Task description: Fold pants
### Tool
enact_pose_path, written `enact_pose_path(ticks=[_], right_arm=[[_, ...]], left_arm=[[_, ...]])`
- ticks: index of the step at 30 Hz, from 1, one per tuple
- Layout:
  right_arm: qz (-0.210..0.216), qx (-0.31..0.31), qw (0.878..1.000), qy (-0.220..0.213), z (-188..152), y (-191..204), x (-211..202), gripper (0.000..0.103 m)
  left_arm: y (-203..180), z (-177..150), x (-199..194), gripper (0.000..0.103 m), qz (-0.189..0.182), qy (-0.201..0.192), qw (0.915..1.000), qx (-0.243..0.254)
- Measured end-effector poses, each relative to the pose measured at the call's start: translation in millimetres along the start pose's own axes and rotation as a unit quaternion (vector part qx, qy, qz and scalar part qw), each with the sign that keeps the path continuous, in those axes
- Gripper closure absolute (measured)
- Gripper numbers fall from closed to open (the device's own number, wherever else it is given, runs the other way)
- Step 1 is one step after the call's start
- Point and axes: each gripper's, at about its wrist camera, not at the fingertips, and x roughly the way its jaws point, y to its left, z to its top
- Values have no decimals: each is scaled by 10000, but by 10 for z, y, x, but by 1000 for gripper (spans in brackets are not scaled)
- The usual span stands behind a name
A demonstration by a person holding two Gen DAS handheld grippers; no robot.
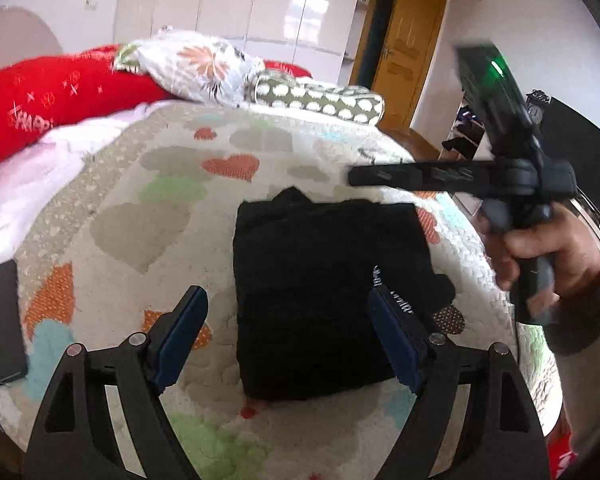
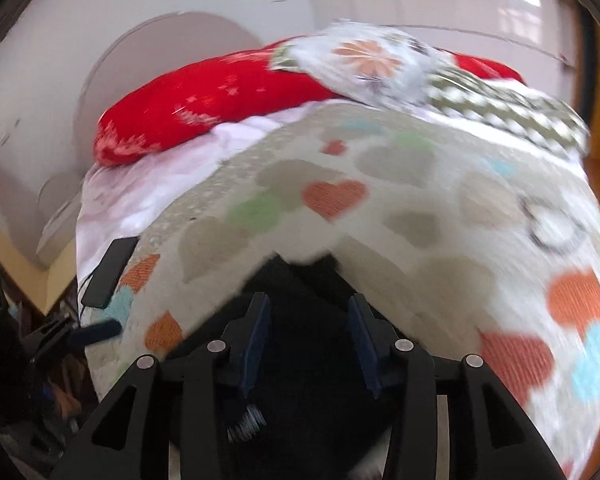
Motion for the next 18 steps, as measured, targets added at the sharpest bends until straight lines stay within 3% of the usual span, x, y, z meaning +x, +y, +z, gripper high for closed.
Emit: enact_pose_path(ticks=[3,5,7,11,13,15,18], right_arm=[[159,-393,9981,437,129,202,440,62],[12,-668,9952,718,165,275,735,66],[-222,-721,9924,968,171,259,932,95],[-457,-741,9919,924,154,184,1066,98],[-857,-770,9885,983,108,150,1217,103],[-828,-696,9891,1003,49,104,1326,103],[-557,-353,9945,820,111,-1,1136,100]], left_arm=[[7,-55,166,20,-127,282,9995,-60],[19,-111,260,20,-233,491,9984,-126],[27,-161,289,20,-275,563,9979,-160],[68,-220,387,20,-354,664,9969,-223],[94,-240,453,20,-401,744,9958,-350],[96,-255,489,20,-367,791,9955,-383],[76,-245,418,20,-356,783,9958,-315]])
